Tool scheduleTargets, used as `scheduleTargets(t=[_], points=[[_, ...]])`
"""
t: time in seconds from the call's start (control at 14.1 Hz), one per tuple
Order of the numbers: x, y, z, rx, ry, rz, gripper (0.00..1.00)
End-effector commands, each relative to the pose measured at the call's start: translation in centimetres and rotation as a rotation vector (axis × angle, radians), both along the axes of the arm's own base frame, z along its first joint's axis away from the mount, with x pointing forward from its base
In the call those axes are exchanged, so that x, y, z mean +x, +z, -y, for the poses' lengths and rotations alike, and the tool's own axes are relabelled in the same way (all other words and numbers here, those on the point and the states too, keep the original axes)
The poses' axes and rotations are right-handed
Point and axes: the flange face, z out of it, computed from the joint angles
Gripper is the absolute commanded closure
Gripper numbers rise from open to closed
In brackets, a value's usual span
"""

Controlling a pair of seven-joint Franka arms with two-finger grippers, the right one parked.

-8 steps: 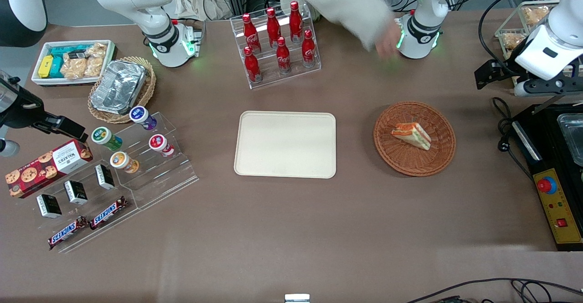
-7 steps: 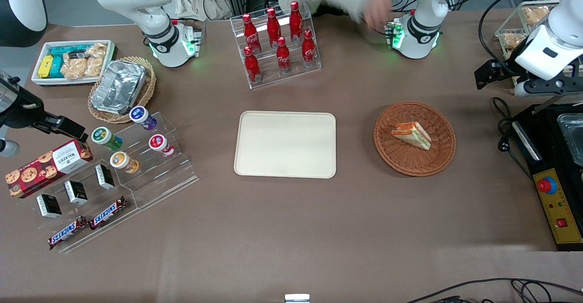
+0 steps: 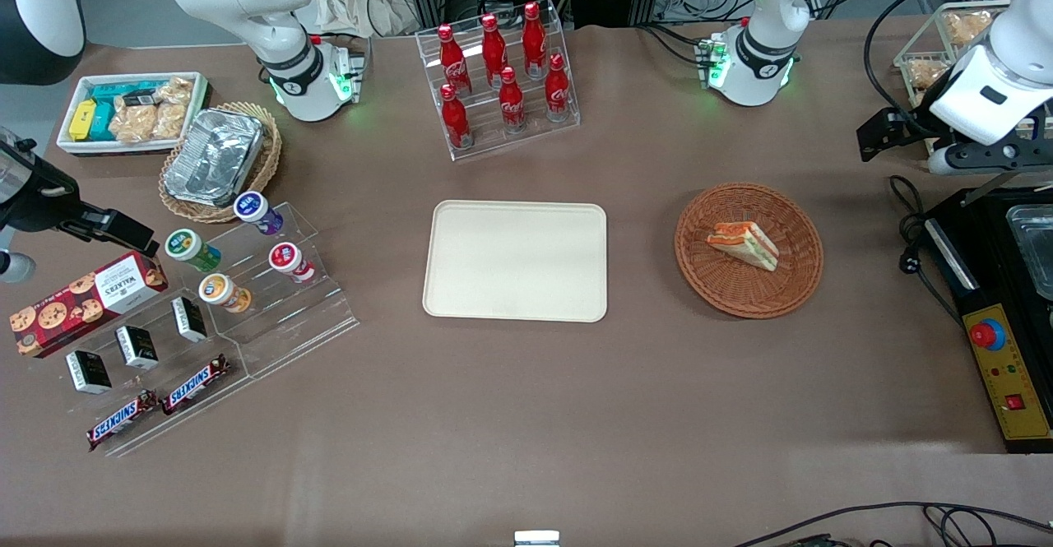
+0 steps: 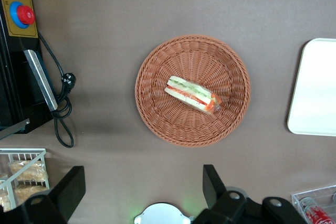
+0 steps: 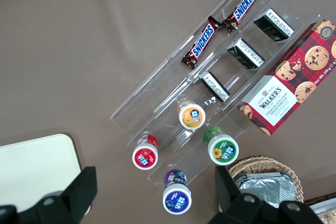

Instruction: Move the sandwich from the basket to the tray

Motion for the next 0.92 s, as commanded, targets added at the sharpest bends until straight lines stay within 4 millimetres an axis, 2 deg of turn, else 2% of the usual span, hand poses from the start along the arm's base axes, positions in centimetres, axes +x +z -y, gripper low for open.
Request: scheduleTargets(t=[0.0, 0.28, 0.5, 0.71, 0.85], points=[[-1.4, -1.4, -0.4, -0.013, -0.031, -0.028, 0.01], [-3.8, -3.3, -0.5, -0.03, -0.011, 0.039, 0.0], [-4.3, -5.0, -0.5, -0.044, 0.012, 0.013, 0.0], [-4.6, -6.8, 0.1, -0.014, 0.156, -0.013, 0.0], [-3.9, -8.1, 0.4, -0.01, 0.307, -0.004, 0.0]])
